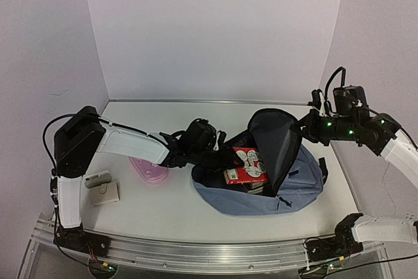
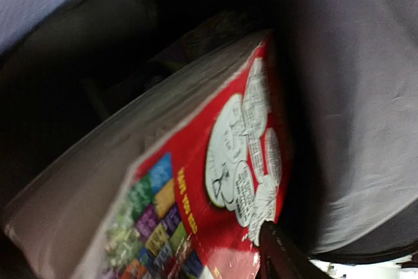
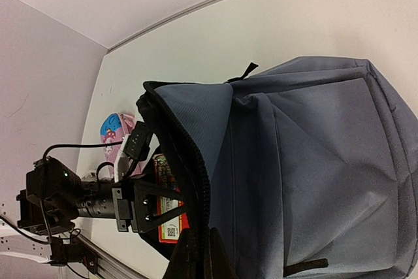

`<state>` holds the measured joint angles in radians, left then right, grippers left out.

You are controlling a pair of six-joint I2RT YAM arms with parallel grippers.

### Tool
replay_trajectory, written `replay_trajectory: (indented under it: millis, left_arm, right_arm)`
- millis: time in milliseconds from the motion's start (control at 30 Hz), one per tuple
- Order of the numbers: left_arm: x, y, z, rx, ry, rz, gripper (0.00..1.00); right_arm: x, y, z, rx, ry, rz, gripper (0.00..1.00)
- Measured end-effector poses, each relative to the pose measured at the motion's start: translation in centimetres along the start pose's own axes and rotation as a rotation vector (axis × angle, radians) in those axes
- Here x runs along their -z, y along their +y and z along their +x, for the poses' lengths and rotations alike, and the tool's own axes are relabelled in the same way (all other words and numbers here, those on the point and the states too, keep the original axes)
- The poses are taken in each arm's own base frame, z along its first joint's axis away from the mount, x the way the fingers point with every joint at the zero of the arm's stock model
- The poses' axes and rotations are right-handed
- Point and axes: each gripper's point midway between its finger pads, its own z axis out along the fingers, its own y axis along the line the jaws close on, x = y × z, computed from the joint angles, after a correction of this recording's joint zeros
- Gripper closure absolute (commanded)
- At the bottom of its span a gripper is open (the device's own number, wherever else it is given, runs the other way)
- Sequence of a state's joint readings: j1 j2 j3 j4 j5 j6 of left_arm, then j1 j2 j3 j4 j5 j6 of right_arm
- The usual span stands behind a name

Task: Pack the student bag
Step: Place the book in the student bag.

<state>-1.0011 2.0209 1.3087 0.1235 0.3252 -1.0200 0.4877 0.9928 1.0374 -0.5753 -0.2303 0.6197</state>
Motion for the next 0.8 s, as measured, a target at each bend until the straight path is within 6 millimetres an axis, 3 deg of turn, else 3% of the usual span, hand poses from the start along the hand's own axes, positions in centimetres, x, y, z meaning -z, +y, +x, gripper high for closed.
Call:
replay_trajectory:
  millis: [100, 233, 533, 800]
  left_arm:
    - [0.0, 1.7, 0.5, -0.016, 0.002, -0.080, 0.25]
    - [1.0, 2.9, 0.8, -0.050, -0.015, -0.171, 0.24]
    - [1.6, 2.5, 1.2, -0.091, -0.015, -0.207, 0.31]
    - [-0.5, 1.5, 0.8, -0.110, 0.002, -0.186, 0.37]
  right_arm:
    - [0.0, 0.0, 0.0, -0.002, 0.000, -0.001, 1.00]
    - [-0.1, 0.1, 0.0, -0.004, -0.001, -0.006, 1.00]
    - [-0.2, 0.2, 0.1, -0.005, 0.001, -0.017, 1.00]
    - [-0.3, 0.2, 0.2, -0.006, -0.004, -0.027, 1.00]
